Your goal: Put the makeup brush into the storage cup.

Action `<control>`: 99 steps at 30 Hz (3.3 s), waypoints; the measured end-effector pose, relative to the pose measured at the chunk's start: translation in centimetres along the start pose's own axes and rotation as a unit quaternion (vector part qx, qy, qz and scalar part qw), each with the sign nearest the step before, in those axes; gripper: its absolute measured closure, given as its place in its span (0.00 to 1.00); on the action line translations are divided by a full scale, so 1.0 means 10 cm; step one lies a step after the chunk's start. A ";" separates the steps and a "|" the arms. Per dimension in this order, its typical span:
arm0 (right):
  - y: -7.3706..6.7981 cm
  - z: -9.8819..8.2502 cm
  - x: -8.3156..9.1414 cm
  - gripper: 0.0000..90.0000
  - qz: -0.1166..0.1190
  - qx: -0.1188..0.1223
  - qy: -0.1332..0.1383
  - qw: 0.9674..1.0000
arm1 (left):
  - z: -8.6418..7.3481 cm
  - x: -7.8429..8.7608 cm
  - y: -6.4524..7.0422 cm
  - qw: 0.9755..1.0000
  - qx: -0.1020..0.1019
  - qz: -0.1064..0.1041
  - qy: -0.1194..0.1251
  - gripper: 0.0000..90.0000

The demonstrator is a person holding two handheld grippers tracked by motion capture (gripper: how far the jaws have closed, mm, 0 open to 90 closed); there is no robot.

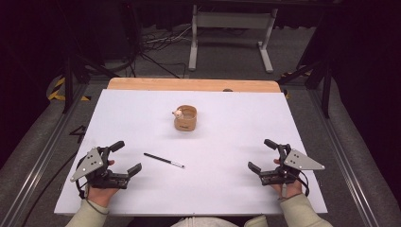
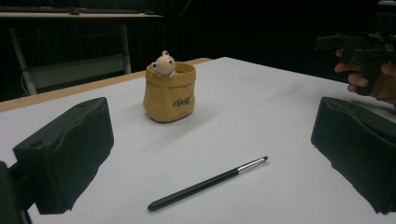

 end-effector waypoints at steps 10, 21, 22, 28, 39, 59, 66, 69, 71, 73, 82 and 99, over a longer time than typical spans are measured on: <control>-0.02 0.00 -0.01 0.01 0.009 0.002 0.001 1.000 | 0.13 -0.20 -0.01 1.000 0.008 -0.029 0.002 0.00; -0.02 0.01 0.01 0.00 0.011 -0.002 0.005 1.000 | 0.25 -0.51 0.01 0.998 0.002 -0.063 -0.004 0.00; -0.02 0.01 0.01 0.00 0.013 -0.004 0.005 1.000 | 0.26 -0.53 0.00 0.998 0.001 -0.065 -0.005 0.00; -0.01 0.01 0.03 0.00 0.013 -0.010 0.005 1.000 | 0.31 -0.67 -0.01 0.997 0.001 -0.077 -0.012 0.00; 0.01 0.00 0.04 0.00 0.004 -0.014 0.004 1.000 | 0.32 -0.78 -0.12 0.995 0.002 -0.081 -0.056 0.00; 0.04 -0.01 0.04 0.00 -0.005 -0.006 -0.002 1.000 | 0.39 -0.96 -0.13 0.963 -0.023 -0.101 -0.248 0.00; 0.02 -0.03 0.02 0.00 0.012 -0.014 -0.013 1.000 | 0.41 -1.01 -0.14 0.946 -0.035 -0.100 -0.306 0.00; 0.02 -0.04 0.01 0.00 0.014 -0.015 -0.016 1.000 | 0.39 -1.04 -0.16 0.940 -0.040 -0.096 -0.326 0.00; 0.02 -0.04 0.02 0.00 0.014 -0.016 -0.015 1.000 | 0.38 -1.05 -0.16 0.934 -0.042 -0.100 -0.339 0.00; 0.03 -0.04 0.02 0.00 0.015 -0.017 -0.015 1.000 | 0.36 -1.07 -0.15 0.928 -0.044 -0.105 -0.354 0.01; 0.03 -0.04 0.02 0.00 0.015 -0.018 -0.017 1.000 | 0.37 -1.09 -0.16 0.910 -0.051 -0.102 -0.398 0.01; 0.01 -0.05 0.01 0.00 0.023 -0.023 -0.022 0.999 | 0.35 -1.08 -0.20 0.877 -0.038 -0.108 -0.466 0.01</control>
Point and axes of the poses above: each handheld gripper's, and its own axes: x roughly backward along the jaws, z roughly out of its top, y roughly to its right, the point moved 7 cm from there along -x, roughly forward along the jaws, and after that the axes turned 13 degrees about -z, right-handed, at the moved point
